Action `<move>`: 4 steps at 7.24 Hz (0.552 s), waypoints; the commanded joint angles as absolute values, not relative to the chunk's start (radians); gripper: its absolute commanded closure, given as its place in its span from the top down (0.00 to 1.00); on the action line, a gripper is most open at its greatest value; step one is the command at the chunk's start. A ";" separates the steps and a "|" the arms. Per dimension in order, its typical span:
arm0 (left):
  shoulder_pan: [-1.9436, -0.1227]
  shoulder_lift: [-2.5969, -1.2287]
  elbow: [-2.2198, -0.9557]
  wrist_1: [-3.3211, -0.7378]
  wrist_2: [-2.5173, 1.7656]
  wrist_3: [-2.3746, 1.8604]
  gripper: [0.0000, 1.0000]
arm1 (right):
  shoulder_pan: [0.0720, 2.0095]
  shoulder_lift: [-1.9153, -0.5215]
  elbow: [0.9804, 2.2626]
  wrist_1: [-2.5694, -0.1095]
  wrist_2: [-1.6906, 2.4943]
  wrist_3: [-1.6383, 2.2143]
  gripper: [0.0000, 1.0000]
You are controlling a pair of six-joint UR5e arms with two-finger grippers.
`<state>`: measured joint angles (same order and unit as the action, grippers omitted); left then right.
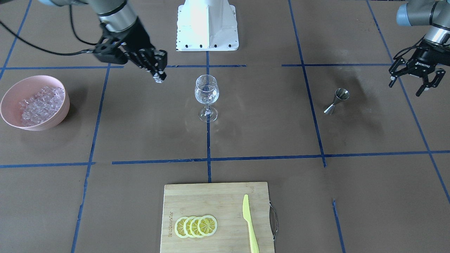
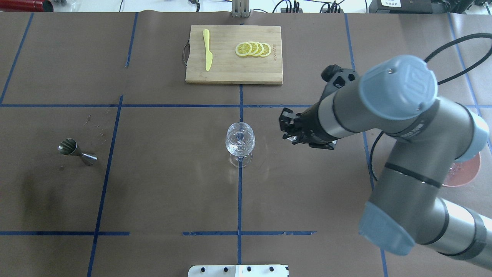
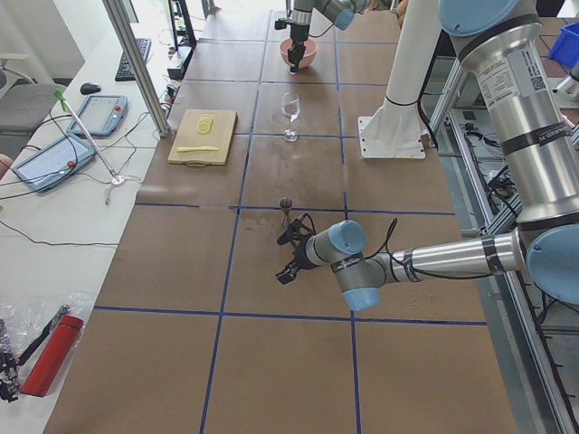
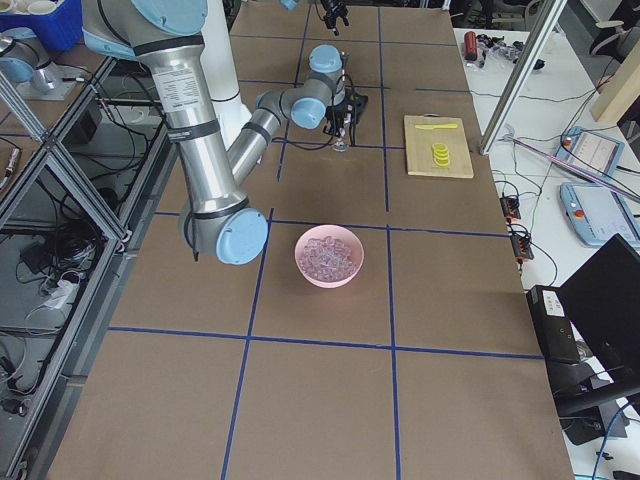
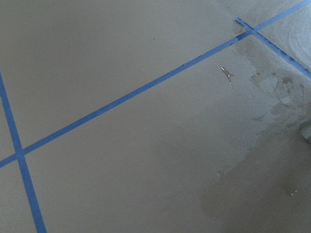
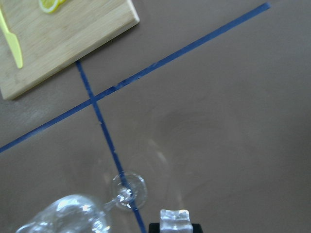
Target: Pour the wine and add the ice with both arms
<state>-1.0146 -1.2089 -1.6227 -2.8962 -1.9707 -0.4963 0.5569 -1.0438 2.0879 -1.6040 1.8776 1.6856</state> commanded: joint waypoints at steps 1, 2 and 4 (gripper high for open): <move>-1.123 -1.253 -1.618 -2.796 -2.126 -0.492 1.00 | 0.465 -0.873 2.038 -1.698 1.786 1.751 0.00; -1.123 -1.253 -1.617 -2.796 -2.125 -0.492 1.00 | 0.453 -0.838 1.998 -1.698 1.766 1.761 0.00; -1.123 -1.252 -1.617 -2.801 -2.121 -0.492 1.00 | 0.453 -0.831 1.982 -1.697 1.753 1.758 0.00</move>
